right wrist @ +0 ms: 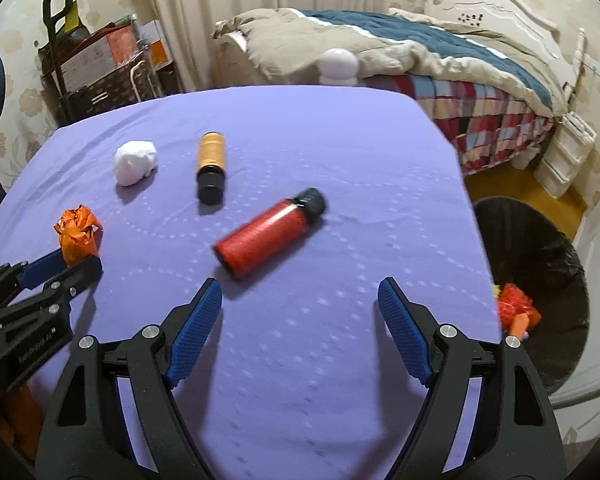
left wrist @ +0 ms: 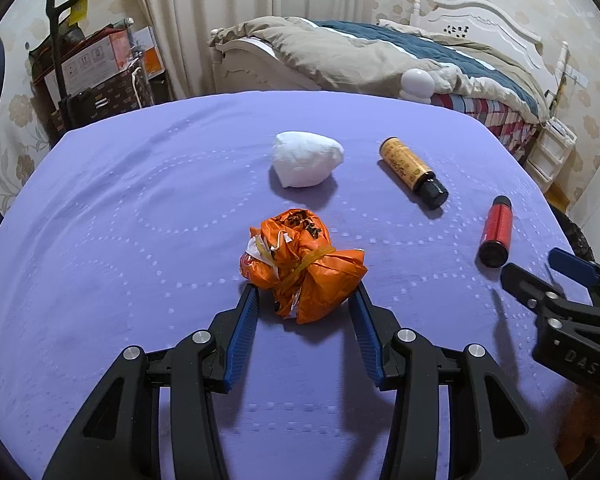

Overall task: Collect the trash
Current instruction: 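Close the left tool around the orange wrapper, then grasp the red bottle with the right tool while the left tool holds the wrapper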

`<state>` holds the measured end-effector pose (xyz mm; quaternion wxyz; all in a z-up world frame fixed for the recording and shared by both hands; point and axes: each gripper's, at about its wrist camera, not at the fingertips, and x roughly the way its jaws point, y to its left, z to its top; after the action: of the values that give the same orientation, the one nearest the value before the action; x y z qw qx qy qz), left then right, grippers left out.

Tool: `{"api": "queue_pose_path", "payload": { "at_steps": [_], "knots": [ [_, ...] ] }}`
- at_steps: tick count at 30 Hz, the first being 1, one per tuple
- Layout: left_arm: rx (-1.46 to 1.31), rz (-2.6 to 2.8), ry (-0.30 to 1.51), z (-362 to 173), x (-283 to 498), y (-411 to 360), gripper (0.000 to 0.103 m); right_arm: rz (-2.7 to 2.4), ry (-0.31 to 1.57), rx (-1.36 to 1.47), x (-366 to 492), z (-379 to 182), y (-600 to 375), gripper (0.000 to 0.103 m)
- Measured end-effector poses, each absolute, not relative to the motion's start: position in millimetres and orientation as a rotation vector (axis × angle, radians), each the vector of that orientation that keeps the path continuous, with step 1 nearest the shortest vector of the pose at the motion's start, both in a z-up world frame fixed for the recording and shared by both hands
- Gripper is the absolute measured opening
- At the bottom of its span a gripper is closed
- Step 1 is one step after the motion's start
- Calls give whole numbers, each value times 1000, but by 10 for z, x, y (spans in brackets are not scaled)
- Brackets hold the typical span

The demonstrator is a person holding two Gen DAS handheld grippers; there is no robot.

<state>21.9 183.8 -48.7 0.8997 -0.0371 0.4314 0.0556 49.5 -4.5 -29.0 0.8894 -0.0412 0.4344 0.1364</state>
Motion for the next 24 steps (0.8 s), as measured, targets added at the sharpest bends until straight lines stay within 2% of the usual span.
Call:
{"api": "queue_pose_path", "payload": {
  "at_steps": [16,22,24],
  "knots": [
    [-104,93,886,-494,183,1962,47,248,935,-65,758,-311,86,78],
    [-110,89,883,-492,176,1977,47,224,936,-70,717,-314,-39,76],
    [-109,90,883,-492,178,1977,47,220,934,-74,697,-309,-77,70]
  ]
}}
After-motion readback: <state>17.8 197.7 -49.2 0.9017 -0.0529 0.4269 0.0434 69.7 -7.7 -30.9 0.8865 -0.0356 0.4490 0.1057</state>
